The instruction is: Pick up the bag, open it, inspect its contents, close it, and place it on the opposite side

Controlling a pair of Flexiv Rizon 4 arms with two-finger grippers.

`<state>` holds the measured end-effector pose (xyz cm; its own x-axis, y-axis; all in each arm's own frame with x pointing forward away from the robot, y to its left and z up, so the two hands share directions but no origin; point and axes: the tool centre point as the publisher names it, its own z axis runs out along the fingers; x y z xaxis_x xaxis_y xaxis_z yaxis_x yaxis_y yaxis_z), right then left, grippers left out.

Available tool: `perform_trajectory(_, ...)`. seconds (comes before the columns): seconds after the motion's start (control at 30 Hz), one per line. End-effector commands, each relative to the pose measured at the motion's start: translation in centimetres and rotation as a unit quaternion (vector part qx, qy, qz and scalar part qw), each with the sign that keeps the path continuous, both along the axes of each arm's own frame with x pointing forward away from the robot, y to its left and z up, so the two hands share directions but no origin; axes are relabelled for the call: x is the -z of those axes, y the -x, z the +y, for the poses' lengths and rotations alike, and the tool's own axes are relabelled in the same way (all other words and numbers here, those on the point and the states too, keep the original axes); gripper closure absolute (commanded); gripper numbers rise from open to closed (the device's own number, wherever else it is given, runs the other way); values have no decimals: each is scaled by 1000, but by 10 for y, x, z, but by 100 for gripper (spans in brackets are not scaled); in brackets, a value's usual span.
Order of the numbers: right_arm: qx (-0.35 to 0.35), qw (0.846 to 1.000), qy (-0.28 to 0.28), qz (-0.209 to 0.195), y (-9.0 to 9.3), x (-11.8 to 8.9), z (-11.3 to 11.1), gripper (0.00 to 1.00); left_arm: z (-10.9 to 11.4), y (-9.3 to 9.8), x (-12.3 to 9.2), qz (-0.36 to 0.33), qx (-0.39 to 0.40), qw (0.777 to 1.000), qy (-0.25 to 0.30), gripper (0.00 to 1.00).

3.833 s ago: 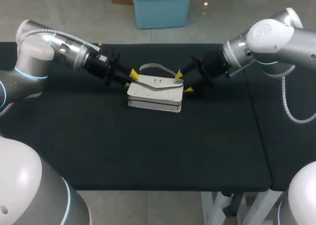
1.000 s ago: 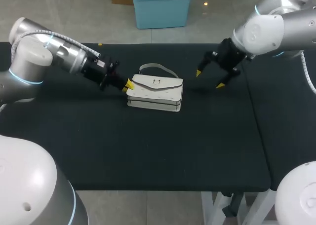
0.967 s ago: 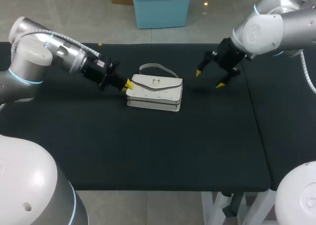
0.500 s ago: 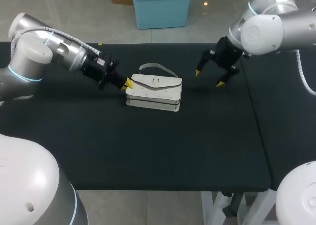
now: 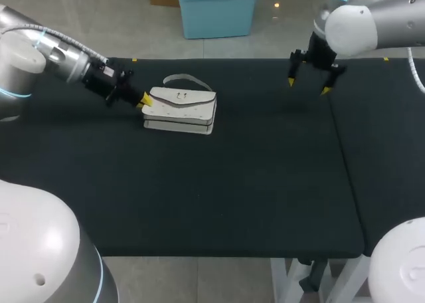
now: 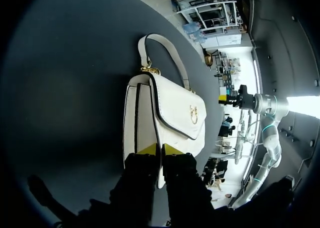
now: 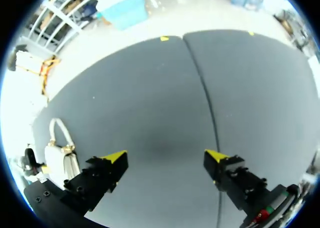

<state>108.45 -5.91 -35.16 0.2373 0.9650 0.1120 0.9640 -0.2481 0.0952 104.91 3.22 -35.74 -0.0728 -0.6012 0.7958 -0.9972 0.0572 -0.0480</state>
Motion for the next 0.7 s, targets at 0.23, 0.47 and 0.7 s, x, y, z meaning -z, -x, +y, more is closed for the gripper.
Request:
perform_trajectory(0.23,3,999,19,26,-10,-14,-36,0,70,-41,3,3,-8,999,-31,100)
perform_trajectory(0.47,14,998,49,39,-6,-25,-52,0,102,-55,6,-1,-14,999,-52,100)
perform_trajectory(0.7,19,997,40,56,5,-27,-55,0,128,-64,8,2,-24,998,-58,100)
